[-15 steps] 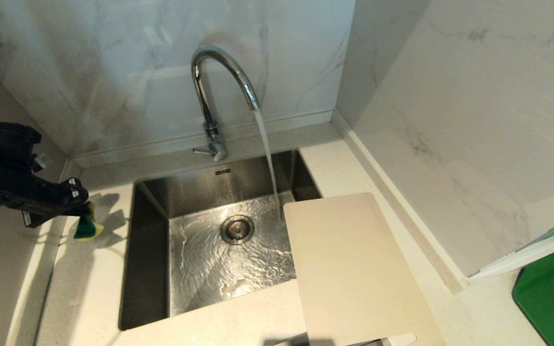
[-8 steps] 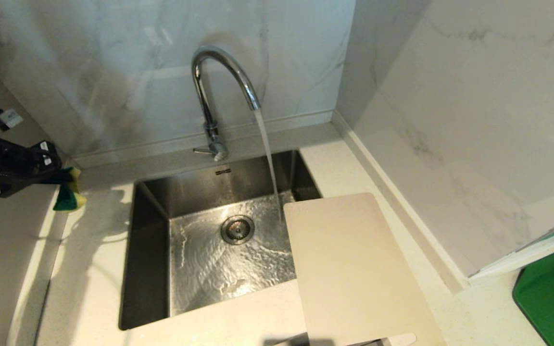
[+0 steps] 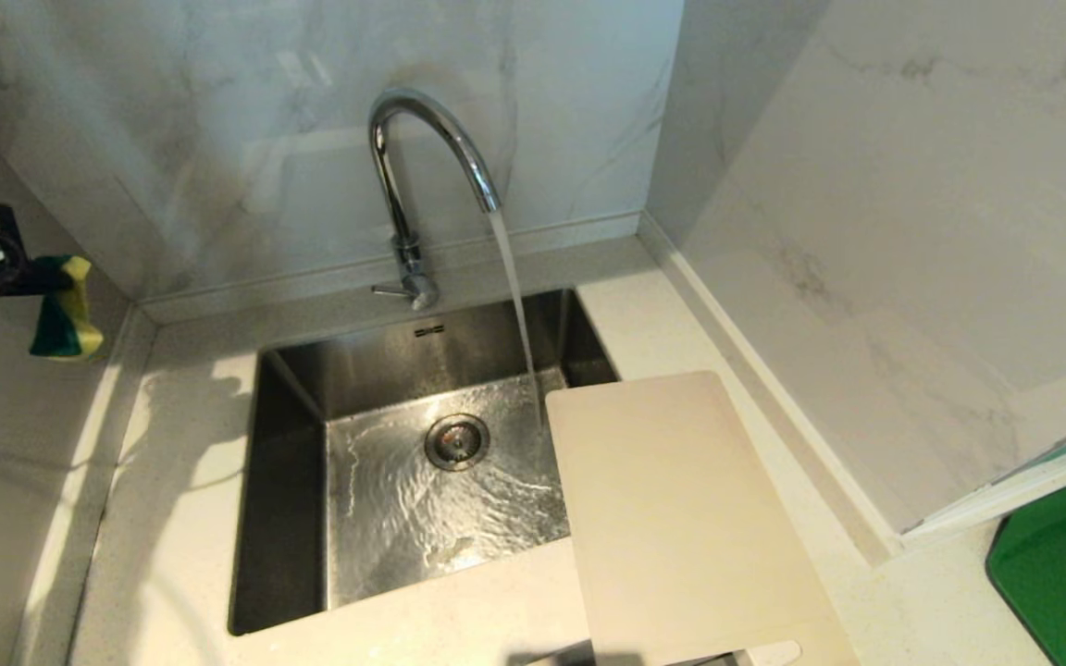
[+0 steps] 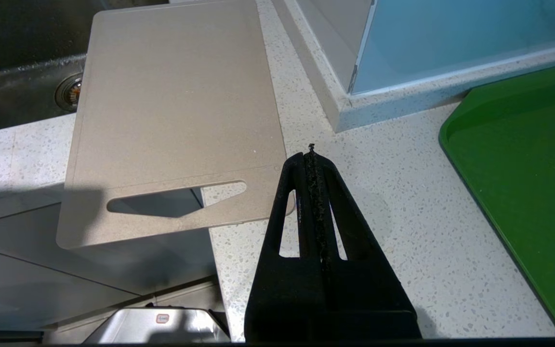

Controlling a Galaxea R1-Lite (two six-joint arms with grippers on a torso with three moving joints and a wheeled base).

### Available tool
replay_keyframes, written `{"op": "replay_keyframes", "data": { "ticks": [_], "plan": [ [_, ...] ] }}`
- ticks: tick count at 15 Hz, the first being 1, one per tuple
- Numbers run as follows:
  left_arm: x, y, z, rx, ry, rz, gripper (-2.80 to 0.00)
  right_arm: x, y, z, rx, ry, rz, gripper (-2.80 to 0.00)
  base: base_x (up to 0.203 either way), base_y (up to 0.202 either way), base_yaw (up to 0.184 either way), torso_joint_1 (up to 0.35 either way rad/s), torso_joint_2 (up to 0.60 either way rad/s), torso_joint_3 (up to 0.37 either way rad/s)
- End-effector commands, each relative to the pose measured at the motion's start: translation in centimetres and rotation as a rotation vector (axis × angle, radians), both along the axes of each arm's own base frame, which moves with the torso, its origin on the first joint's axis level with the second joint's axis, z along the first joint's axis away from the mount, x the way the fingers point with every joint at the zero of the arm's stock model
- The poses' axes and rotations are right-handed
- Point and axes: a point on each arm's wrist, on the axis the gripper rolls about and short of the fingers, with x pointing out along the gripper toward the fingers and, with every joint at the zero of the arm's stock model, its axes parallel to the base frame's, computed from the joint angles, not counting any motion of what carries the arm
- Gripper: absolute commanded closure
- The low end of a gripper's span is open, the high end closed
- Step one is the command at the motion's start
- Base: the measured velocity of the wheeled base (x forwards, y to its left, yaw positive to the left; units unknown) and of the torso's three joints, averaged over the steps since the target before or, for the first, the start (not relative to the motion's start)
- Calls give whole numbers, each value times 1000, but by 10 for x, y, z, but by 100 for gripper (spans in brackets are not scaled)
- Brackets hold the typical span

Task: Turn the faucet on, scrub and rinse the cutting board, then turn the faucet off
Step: Pick up the cutting board

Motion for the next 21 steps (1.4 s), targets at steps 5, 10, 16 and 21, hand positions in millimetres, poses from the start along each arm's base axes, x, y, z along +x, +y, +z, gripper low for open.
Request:
{"op": "replay_keyframes", "data": {
  "ticks": [5, 10, 16, 21],
  "plan": [
    [-78, -12, 28, 50, -152, -20, 0, 0, 0, 0, 0, 3, 0, 0, 0, 0, 0, 0, 0, 0],
    [-121, -22, 23, 32, -200, -168, 0, 0, 0, 0, 0, 3, 0, 0, 0, 0, 0, 0, 0, 0],
    [-153, -28, -7, 40, -169, -236, 0, 0, 0, 0, 0, 2, 0, 0, 0, 0, 0, 0, 0, 0],
    [-176, -32, -71, 3, -69, -275, 0, 0, 0, 0, 0, 3, 0, 0, 0, 0, 0, 0, 0, 0]
  ]
}}
